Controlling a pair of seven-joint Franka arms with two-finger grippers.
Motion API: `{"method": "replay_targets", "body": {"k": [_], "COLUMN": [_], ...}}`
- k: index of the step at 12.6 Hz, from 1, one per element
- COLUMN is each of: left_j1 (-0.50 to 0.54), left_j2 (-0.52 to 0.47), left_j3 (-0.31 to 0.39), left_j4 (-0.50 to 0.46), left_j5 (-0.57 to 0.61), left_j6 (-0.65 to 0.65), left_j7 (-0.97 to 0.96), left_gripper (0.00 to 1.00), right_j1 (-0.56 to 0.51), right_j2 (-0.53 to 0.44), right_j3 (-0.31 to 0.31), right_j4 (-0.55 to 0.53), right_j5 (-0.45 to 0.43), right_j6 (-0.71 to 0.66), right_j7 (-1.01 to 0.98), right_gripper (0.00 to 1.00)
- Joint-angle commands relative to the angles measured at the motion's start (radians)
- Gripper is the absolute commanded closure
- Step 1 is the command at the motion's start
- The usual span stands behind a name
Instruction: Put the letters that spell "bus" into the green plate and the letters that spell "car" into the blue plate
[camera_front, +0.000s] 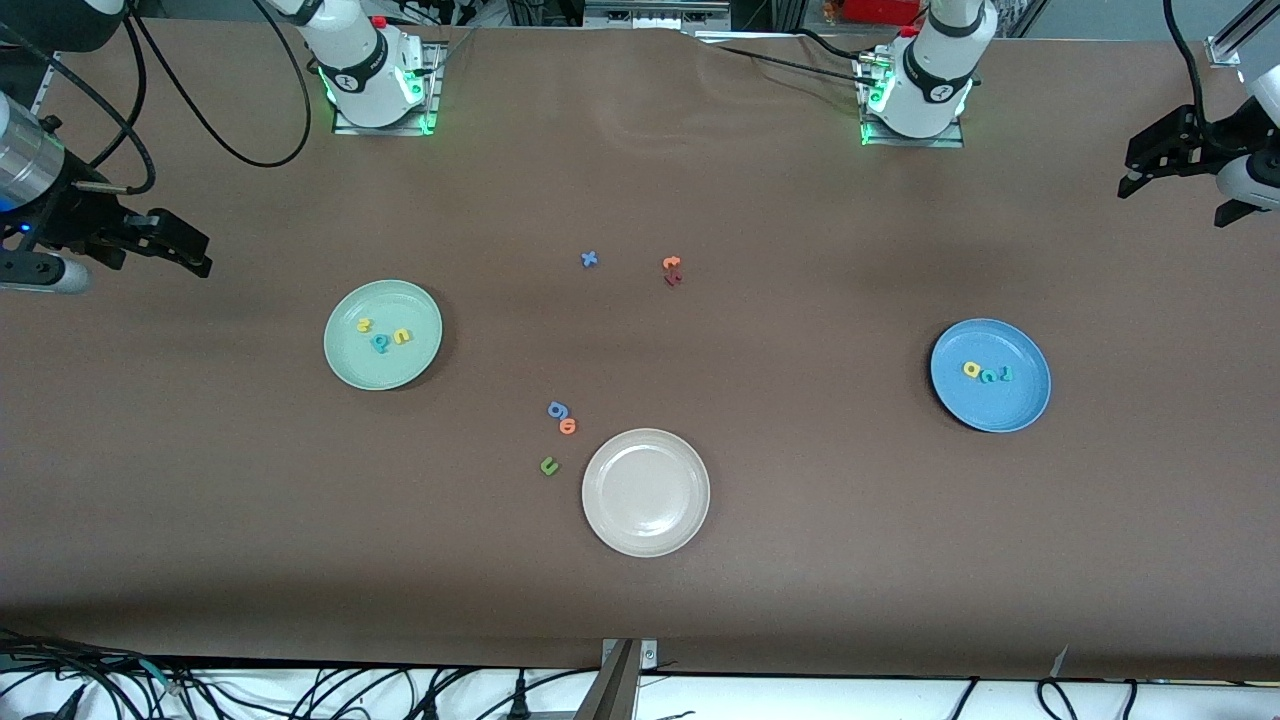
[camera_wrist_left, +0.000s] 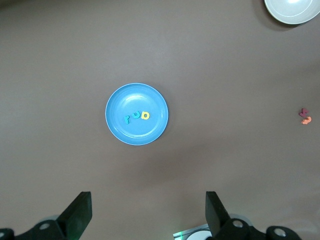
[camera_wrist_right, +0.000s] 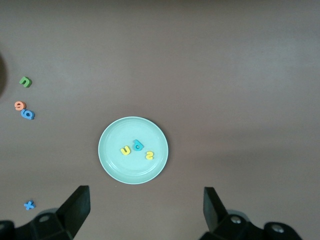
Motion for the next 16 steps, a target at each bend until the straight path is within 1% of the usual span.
{"method": "replay_targets", "body": {"k": [1,6,8,10,16], "left_j1": [0.005,-0.003,-0.007,-0.001,-0.003], "left_j2": [0.011,0.012,0.02,0.043,0.041], "left_j3": [-0.005,-0.006,-0.008,-0.006,-0.009], "left_j4": [0.03,0.03,0.025,0.021,0.015], "left_j5": [-0.014,-0.014,-0.017,-0.055,-0.053], "left_j6": [-0.023,-0.035,-0.078,-0.098,-0.082], "left_j7": [0.012,-0.001,-0.001,0.002,0.002], "left_gripper": [0.0,0.0,0.0,0.0,0.0], "right_j1": [-0.008,-0.008,-0.009,-0.009,-0.009], "right_j2": [0.006,0.006,0.006,0.008,0.008], "right_j3": [-0.01,-0.012,-0.016,-0.016,-0.016], "right_j4": [0.028,0.03,0.028,0.03,0.03], "right_j5": [-0.007,-0.007,-0.007,-0.007,-0.007], "right_j6": [-0.01,-0.01,-0.01,-0.01,-0.01], "right_j7": [0.011,0.013,0.01,0.01,0.011], "right_gripper": [0.0,0.0,0.0,0.0,0.0]}}
